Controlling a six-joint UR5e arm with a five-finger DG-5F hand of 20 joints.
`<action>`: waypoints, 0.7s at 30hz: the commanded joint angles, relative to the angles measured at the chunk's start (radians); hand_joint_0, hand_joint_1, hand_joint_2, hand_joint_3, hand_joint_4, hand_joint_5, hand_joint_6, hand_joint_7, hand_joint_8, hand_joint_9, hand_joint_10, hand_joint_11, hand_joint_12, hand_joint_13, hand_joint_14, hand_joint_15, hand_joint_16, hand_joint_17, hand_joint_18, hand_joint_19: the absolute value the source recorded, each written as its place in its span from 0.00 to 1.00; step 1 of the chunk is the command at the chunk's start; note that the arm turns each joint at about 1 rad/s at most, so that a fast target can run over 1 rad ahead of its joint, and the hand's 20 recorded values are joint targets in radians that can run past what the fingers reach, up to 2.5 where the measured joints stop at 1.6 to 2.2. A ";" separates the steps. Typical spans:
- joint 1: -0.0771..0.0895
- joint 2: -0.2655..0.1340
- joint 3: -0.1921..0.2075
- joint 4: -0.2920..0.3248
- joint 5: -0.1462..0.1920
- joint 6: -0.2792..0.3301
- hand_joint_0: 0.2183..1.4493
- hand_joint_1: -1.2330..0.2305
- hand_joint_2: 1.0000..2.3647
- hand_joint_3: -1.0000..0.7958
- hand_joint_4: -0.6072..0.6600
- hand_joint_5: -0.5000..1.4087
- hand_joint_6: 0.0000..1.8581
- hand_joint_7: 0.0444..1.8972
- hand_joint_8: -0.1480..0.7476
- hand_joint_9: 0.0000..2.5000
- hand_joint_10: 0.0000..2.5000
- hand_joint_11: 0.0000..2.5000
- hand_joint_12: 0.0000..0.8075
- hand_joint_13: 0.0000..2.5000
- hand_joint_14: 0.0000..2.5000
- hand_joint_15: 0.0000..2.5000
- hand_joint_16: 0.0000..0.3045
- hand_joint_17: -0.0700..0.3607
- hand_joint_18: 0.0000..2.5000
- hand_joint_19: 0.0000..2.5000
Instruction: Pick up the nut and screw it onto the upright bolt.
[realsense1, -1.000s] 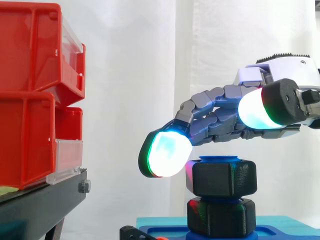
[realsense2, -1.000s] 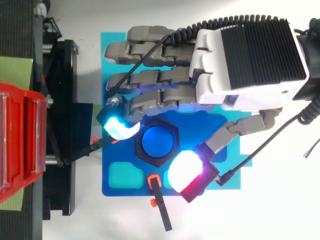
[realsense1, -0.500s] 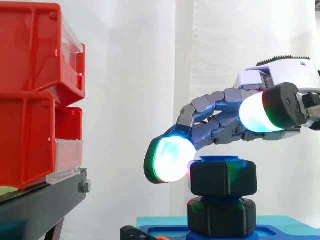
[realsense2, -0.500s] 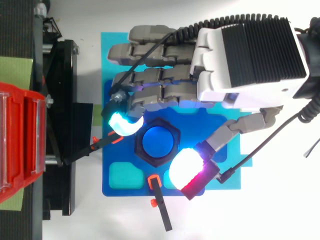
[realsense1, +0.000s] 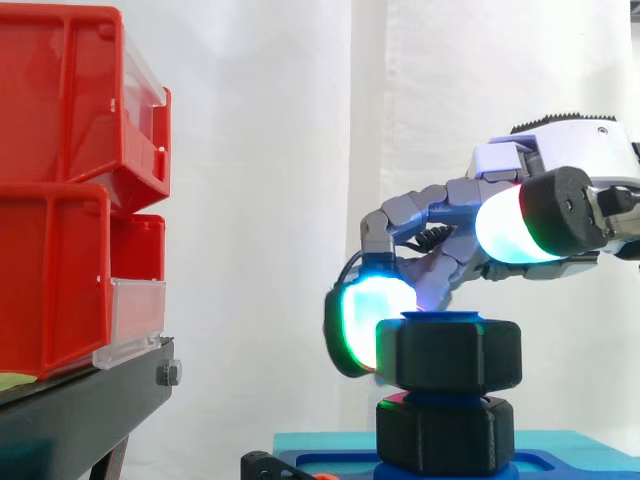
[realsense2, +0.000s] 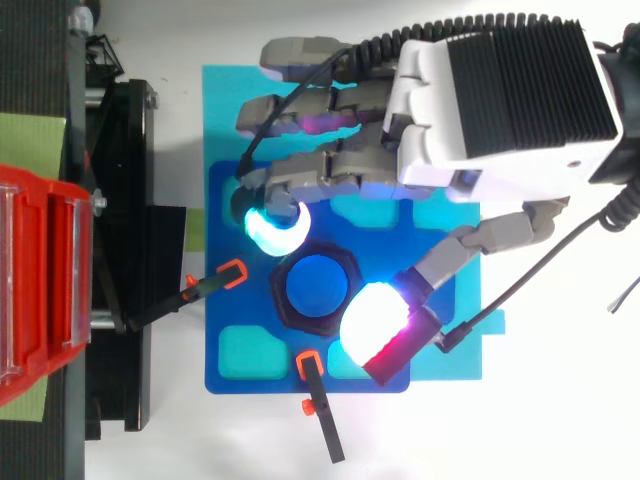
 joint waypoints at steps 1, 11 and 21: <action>-0.006 0.002 0.000 0.000 -0.011 0.000 0.23 0.58 0.00 0.28 0.55 0.29 0.27 0.72 0.39 0.40 0.00 0.00 0.36 0.21 0.00 0.00 0.12 0.36 0.06 0.00; -0.020 0.002 0.000 0.000 -0.031 0.000 0.24 0.56 0.00 0.28 0.51 0.31 0.27 0.74 0.35 0.51 0.00 0.00 0.32 0.30 0.00 0.00 0.10 0.32 0.19 0.05; -0.032 0.015 0.000 -0.002 -0.042 -0.002 0.23 0.56 0.00 0.28 0.54 0.32 0.29 0.75 0.32 0.70 0.00 0.03 0.19 0.42 0.00 0.00 0.06 0.26 0.33 0.11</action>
